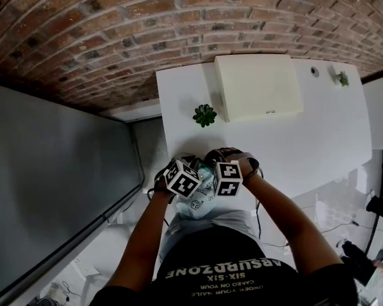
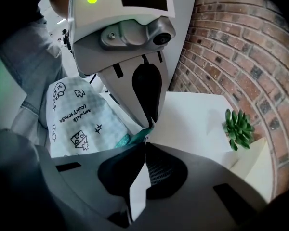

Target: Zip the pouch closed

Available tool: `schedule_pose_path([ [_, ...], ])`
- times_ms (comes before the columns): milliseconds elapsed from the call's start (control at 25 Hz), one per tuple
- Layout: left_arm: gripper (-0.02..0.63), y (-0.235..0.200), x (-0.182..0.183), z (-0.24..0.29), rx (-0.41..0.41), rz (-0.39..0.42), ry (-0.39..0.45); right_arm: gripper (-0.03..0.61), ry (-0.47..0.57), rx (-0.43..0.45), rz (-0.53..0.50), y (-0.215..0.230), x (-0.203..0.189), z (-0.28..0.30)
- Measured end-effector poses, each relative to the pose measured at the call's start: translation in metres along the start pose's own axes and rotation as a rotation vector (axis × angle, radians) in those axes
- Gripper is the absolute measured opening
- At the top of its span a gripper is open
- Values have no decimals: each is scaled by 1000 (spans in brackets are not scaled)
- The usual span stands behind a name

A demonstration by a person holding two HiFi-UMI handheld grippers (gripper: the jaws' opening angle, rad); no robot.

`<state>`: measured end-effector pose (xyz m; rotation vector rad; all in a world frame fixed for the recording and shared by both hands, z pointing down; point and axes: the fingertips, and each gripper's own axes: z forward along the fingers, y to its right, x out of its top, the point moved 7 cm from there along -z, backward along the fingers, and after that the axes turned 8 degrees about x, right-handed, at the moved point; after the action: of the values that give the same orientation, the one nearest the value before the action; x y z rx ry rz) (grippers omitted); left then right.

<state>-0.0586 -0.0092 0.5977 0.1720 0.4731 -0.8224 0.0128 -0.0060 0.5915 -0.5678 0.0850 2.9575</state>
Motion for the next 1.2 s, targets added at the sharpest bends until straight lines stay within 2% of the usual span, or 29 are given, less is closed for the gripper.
schedule_pose_path([
  [360, 29, 0, -1, -1, 2, 14, 6, 2, 3, 15, -1, 1, 0, -5],
  [1200, 29, -1, 0, 0, 10, -32, -3, 2, -11, 72, -34, -2, 1, -15],
])
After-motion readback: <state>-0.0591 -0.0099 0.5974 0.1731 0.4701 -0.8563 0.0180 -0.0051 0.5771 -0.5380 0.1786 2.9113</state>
